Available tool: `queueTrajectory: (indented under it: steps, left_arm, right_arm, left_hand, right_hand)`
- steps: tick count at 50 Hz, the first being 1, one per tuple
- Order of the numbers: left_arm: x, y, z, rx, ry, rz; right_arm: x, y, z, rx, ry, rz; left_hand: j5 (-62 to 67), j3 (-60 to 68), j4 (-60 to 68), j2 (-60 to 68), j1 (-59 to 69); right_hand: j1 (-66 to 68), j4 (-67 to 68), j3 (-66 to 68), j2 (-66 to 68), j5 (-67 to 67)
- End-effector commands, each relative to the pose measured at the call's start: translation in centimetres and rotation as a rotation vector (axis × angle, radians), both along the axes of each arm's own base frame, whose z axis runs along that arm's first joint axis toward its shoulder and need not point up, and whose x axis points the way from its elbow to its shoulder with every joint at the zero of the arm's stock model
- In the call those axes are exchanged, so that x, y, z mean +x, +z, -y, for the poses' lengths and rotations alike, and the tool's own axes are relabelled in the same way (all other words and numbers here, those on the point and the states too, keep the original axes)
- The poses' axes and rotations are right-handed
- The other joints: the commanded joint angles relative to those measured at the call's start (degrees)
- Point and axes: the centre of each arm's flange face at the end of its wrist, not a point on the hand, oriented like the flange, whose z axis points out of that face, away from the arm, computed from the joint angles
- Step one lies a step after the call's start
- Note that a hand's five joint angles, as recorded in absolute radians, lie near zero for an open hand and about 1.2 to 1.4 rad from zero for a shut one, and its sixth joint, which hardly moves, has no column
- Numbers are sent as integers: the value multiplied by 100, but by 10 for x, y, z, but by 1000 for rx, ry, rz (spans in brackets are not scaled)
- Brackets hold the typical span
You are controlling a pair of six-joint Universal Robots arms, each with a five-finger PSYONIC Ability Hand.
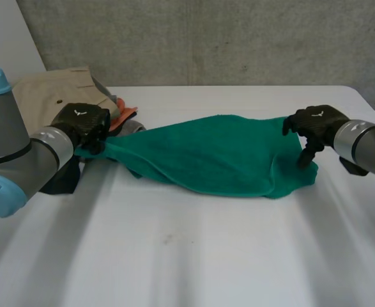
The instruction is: Fold the laundry.
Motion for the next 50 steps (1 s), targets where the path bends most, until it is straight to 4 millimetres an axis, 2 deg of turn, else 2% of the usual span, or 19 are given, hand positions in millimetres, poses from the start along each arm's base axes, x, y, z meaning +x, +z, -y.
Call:
queueTrajectory:
  steps: [1,9,21,25,26,27,28,33,37,41,44,45,46,50]
  left_arm:
    - [2,-6,0,12,-5,12]
    - [6,-7,1,13,0,25]
    - [9,-6,1,13,-2,25]
    - [10,-6,2,13,1,25]
    - [10,-6,2,13,1,25]
    - [10,-6,2,13,0,27]
    - [10,-5,1,12,0,30]
    - [11,-3,-4,10,-9,60]
    - [14,3,-11,-2,-18,108]
    - [16,2,-24,32,-42,175]
    - [18,3,-32,42,-61,206]
    - [17,6,-32,28,-67,211]
    - [16,7,-32,20,-70,210]
    - [12,14,-26,-19,-66,194]
  right_arm:
    - [-4,-9,13,-42,104,-256]
    - [15,-36,24,-97,243,-383]
    - [37,-71,36,-125,359,-398]
    - [39,-79,42,-125,359,-399]
    - [39,-79,43,-129,356,-400]
    - [38,-76,46,-140,347,-398]
    - [37,-74,48,-147,338,-397]
    - [22,-67,48,-95,291,-394]
    - [-3,-56,38,-4,265,-411]
    - [-30,-32,19,40,243,-432]
    - [-30,-19,20,-43,233,-412]
    - [-24,-18,23,-98,225,-380]
    - [-20,-17,24,-124,217,-358]
    - [0,-16,31,-200,195,-240]
  left_hand:
    - [1340,1169,1126,1152,1430]
    - [1340,1169,1126,1152,1430]
    - [1340,1169,1126,1152,1430]
    - [1340,1169,1126,1152,1430]
    - [1340,1169,1126,1152,1430]
    - [1340,1169,1126,1152,1430]
    - [1340,1169,1126,1152,1430]
    - [1340,1169,1126,1152,1430]
    - [1340,1169,1126,1152,1430]
    - [1340,1169,1126,1152,1430]
    - [1340,1169,1126,1152,1430]
    - [1340,1169,1126,1152,1430]
    - [1340,1169,1126,1152,1430]
    - [1340,1169,1126,1152,1430]
  right_hand:
    - [435,484,434,432,555]
    - [318,367,317,315,438]
    - [200,249,199,197,319]
    - [969,1018,968,967,1089]
    - [1689,1738,1689,1687,1809]
    - [4694,4743,4693,4691,4814]
    - [5110,5158,5109,5107,5229]
    - [5114,5163,5113,5111,5233]
    - [5114,5163,5113,5111,5233]
    - [5114,5163,5113,5111,5233]
    - [5114,5163,5113,5111,5233]
    - [2280,2329,2280,2278,2400]
    - [1320,1369,1319,1317,1439]
    - [50,99,49,47,169]
